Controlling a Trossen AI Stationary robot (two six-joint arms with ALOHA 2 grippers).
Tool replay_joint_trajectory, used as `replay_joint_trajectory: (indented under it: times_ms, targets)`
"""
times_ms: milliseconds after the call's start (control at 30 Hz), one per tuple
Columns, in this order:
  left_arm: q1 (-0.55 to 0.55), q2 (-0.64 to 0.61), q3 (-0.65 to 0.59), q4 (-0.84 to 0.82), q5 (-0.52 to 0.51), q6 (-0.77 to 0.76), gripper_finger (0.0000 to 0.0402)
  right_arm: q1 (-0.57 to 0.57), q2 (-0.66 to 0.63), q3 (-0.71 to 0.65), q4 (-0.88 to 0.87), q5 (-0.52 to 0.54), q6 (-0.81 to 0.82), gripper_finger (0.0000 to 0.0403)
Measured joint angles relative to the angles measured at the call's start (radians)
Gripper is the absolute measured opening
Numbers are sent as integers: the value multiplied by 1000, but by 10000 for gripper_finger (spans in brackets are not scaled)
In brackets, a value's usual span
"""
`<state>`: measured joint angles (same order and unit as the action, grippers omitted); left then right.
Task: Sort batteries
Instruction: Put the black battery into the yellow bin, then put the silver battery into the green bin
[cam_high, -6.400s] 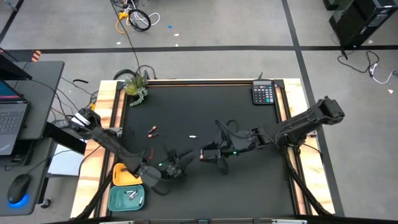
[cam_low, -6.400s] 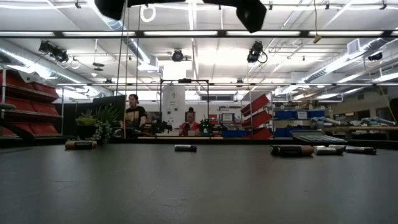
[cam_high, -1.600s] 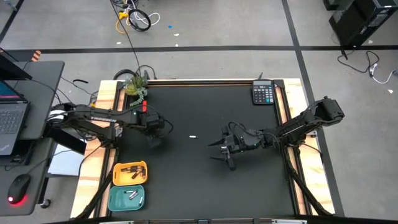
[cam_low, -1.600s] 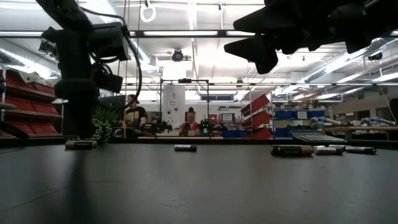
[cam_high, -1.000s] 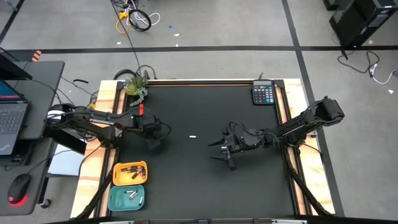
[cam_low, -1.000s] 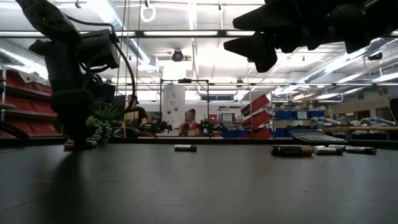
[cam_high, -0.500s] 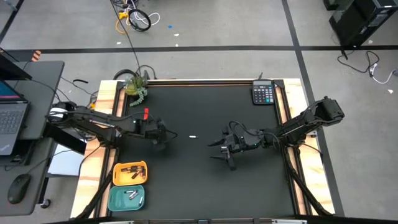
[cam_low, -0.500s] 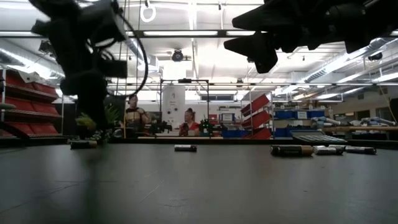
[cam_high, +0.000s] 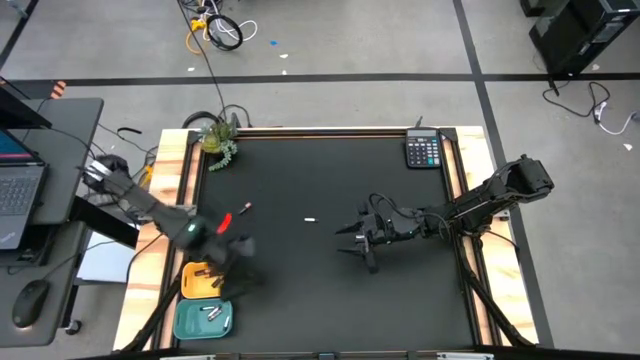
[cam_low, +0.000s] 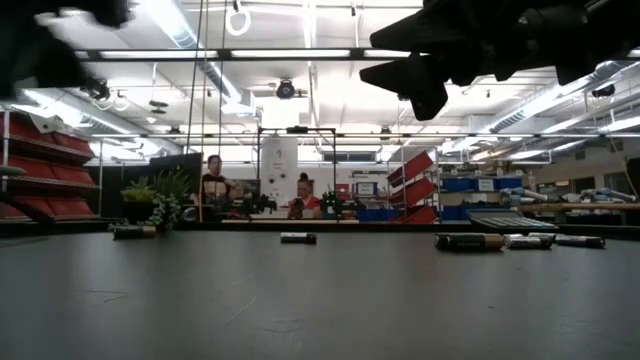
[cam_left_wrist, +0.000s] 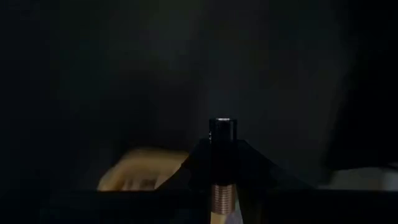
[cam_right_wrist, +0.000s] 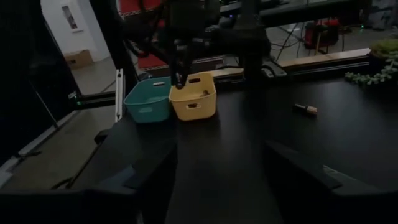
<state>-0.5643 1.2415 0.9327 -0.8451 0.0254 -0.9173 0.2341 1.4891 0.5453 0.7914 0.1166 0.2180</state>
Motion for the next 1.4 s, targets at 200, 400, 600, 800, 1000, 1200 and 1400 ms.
replay_joint_trajectory:
  times_ms: [200,400,600,800,1000,1200,1400]
  targets:
    - [-247,0,-60,-199,-92,-438,45,8,0,0,3,3,9,235]
    - [-332,0,-130,-168,-116,-659,139,8,0,0,50,1,9,223]
    - [-321,0,-95,-182,-190,-625,194,14,0,0,60,-3,6,212]
    - [-206,-1,-48,-220,-458,-523,182,19,0,0,61,-5,-10,203]
    - [28,21,-49,-75,-498,-198,164,19,0,0,60,-5,-29,198]
    - [258,80,-49,237,-465,242,162,22,0,0,-41,10,-19,194]
    - [413,182,-49,499,-432,575,162,22,1,0,-331,143,92,188]
